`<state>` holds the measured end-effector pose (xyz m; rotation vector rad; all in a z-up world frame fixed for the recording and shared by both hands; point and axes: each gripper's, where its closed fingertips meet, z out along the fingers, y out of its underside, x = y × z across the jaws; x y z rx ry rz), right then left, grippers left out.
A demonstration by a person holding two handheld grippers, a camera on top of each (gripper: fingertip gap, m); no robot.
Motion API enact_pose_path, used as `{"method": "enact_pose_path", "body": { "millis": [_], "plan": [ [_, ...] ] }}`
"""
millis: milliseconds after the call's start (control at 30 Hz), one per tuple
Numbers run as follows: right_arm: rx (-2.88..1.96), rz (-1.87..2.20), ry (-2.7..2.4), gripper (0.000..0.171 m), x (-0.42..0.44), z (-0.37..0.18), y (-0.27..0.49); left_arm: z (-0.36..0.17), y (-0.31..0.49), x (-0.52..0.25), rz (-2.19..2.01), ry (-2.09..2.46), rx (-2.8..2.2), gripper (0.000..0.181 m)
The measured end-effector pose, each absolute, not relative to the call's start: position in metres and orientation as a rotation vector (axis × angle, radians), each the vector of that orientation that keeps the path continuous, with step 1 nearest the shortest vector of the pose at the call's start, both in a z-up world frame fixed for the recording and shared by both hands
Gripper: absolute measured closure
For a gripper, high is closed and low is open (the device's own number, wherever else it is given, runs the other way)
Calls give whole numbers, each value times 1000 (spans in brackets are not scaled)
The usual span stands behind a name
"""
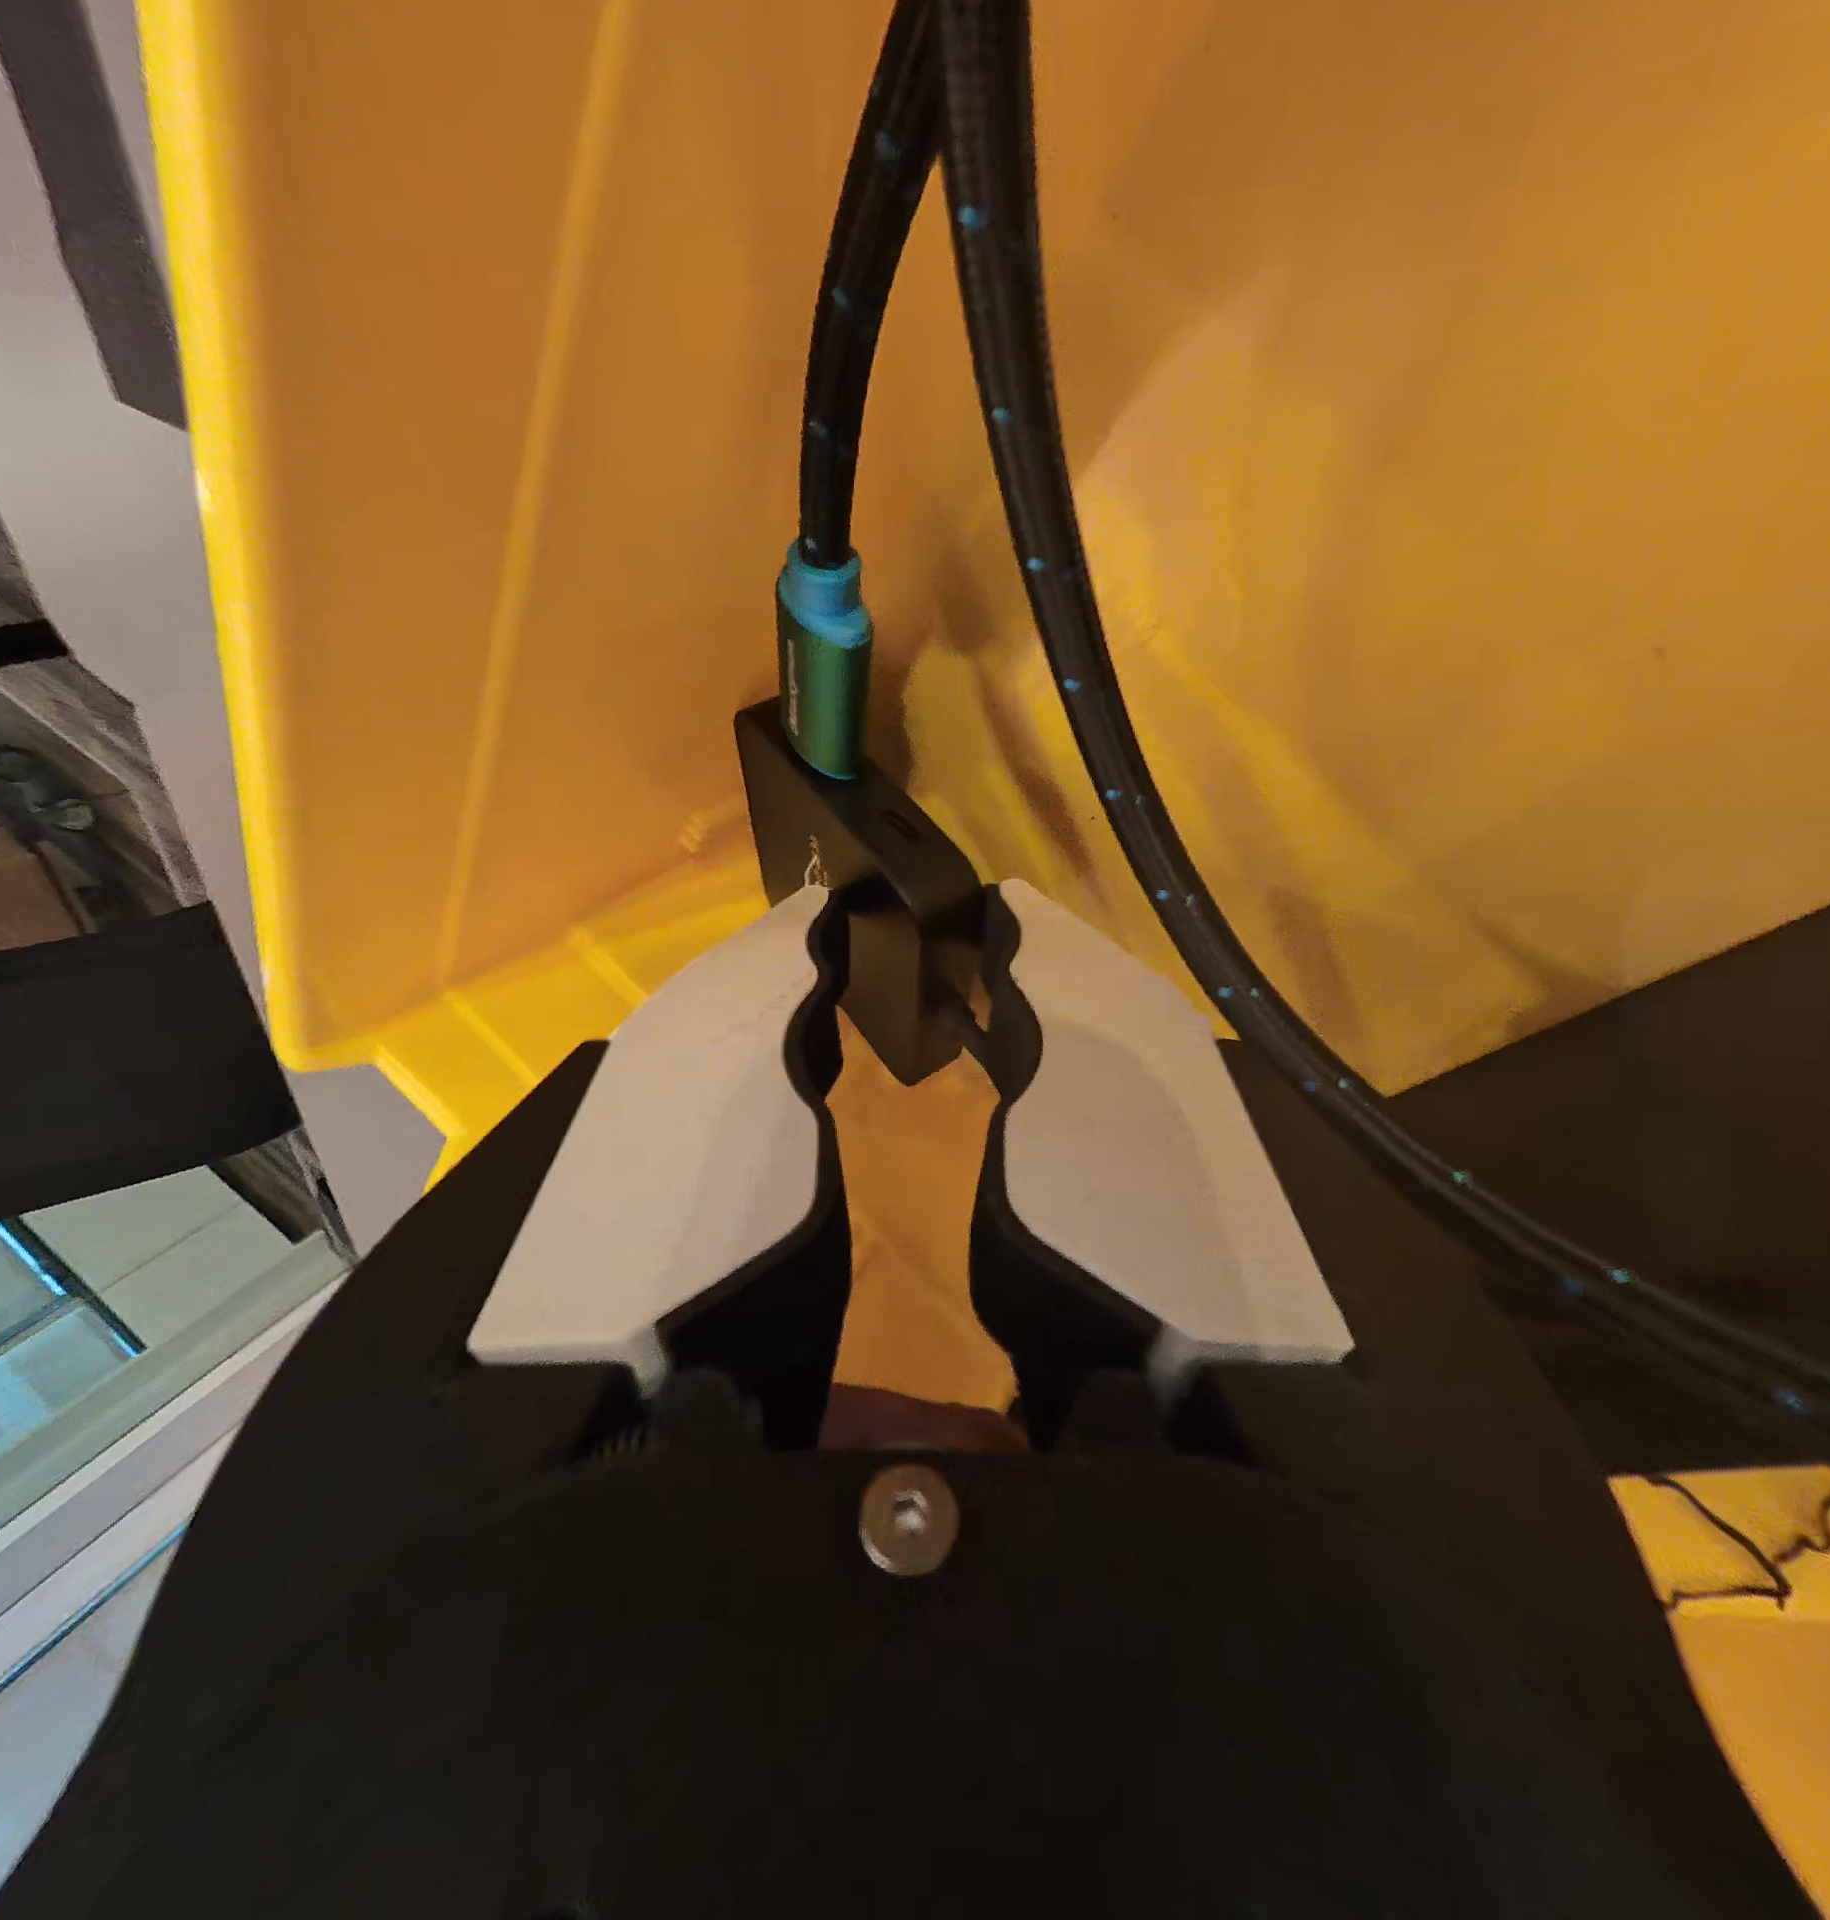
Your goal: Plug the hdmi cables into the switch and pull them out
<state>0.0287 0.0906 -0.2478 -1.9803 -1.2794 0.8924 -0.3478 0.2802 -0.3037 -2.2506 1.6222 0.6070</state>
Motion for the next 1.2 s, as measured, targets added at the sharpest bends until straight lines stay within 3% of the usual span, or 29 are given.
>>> {"method": "enact_pose_path", "body": {
  "millis": [367,733,867,967,1200],
  "plan": [
    [-1984,888,-1274,142,25,-247,90,-259,284,-352,650,1417,-2124,163],
    [-1928,834,-1197,135,17,-225,104,-164,258,-286,219,1049,-1881,164],
    [-1838,779,-1093,119,15,-199,125,-129,240,-222,-17,937,-1753,164],
    [-1760,587,-1090,93,13,-183,142,-113,225,-164,-159,885,-1682,164],
    [-1631,415,-1054,74,-3,-153,168,-106,182,-34,-585,807,-1577,164]
  ]
}}
